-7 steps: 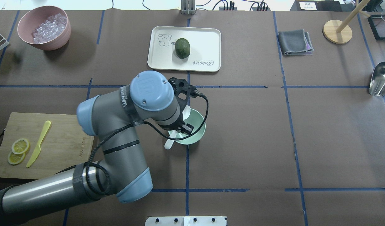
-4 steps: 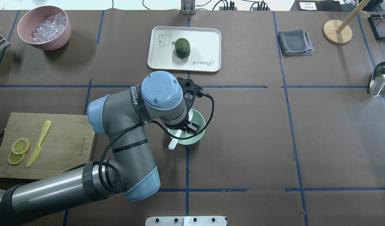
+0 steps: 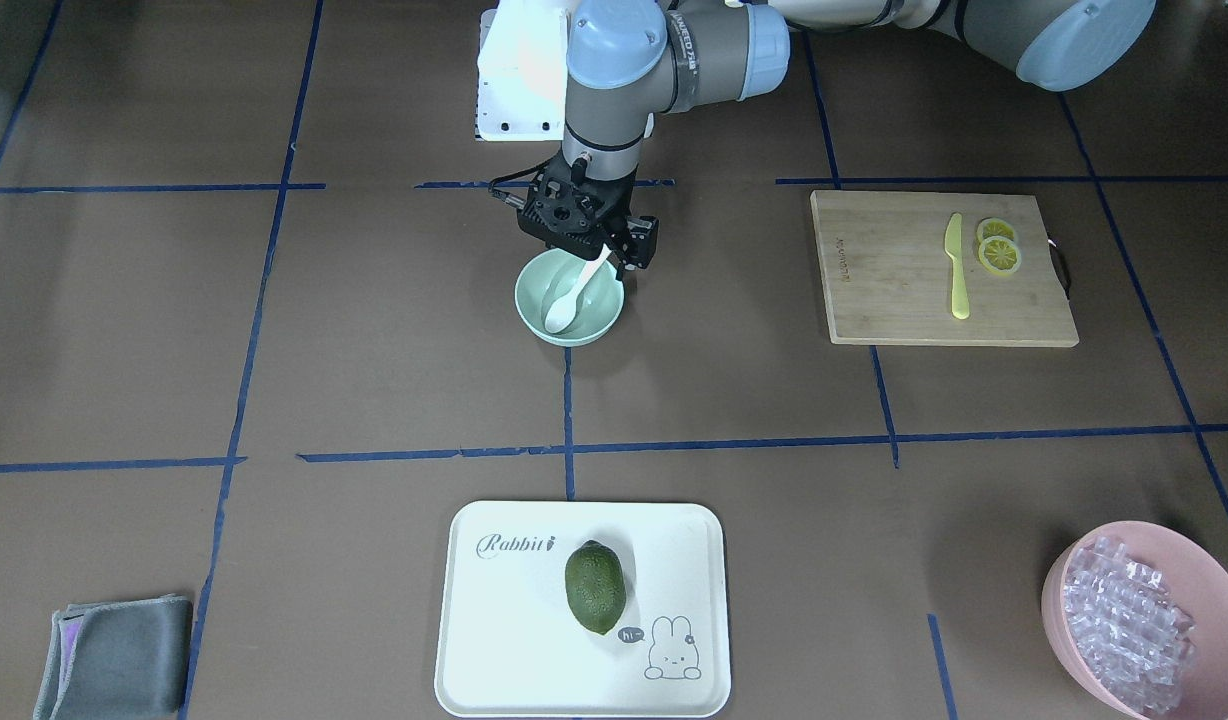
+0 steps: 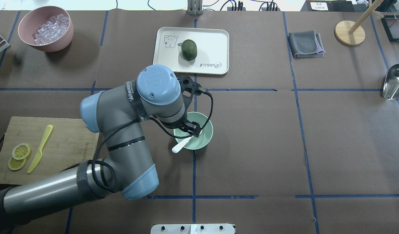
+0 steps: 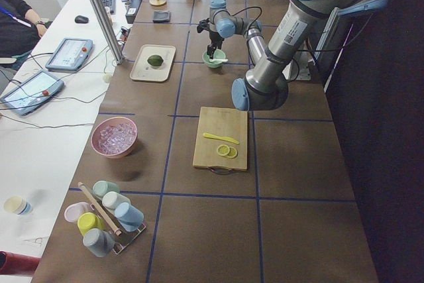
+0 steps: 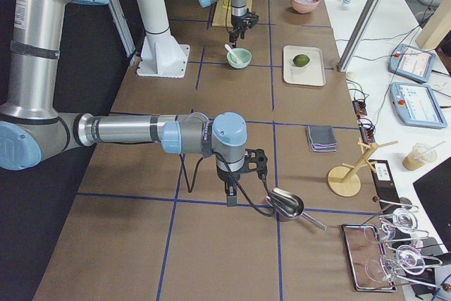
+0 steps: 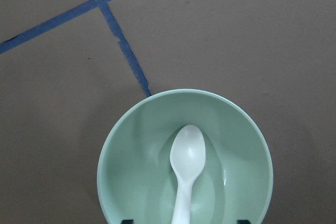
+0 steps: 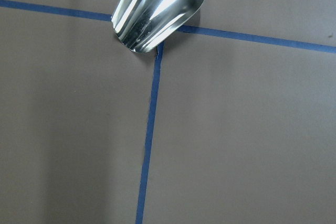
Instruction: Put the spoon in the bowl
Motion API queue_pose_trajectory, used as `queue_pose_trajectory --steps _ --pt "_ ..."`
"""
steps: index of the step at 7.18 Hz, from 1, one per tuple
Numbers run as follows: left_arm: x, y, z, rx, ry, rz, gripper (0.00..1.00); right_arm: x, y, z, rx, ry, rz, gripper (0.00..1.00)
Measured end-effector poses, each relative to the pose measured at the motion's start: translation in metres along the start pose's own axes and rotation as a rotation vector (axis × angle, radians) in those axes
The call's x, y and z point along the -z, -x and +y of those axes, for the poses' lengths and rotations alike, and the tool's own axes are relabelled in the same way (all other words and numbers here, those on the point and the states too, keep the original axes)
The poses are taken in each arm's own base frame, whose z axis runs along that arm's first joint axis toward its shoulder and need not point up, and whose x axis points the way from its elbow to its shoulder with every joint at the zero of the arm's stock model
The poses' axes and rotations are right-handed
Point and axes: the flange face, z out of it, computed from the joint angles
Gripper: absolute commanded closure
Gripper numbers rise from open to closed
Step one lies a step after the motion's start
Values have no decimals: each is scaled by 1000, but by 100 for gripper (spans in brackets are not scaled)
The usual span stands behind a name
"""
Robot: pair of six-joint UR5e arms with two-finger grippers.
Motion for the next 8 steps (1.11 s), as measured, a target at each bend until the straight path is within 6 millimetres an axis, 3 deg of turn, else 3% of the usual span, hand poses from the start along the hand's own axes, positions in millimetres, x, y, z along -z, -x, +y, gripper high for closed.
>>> queue_pose_trajectory --steps 1,3,5,6,7,8 --pt "17 50 4 9 11 -21 0 0 0 0 -8 1 -7 0" --pt "58 176 6 -61 12 -85 0 -1 1 -1 -29 1 -17 0" --pt "98 325 25 -27 41 -85 0 -2 0 -2 -34 1 -17 0" --pt "125 408 49 46 43 -53 0 -2 1 -3 -35 1 -17 0" --pt "144 470 80 99 40 -28 0 -1 2 -4 -33 0 -17 0" --pt "151 519 116 107 46 -20 0 -1 3 -6 -30 -1 -17 0"
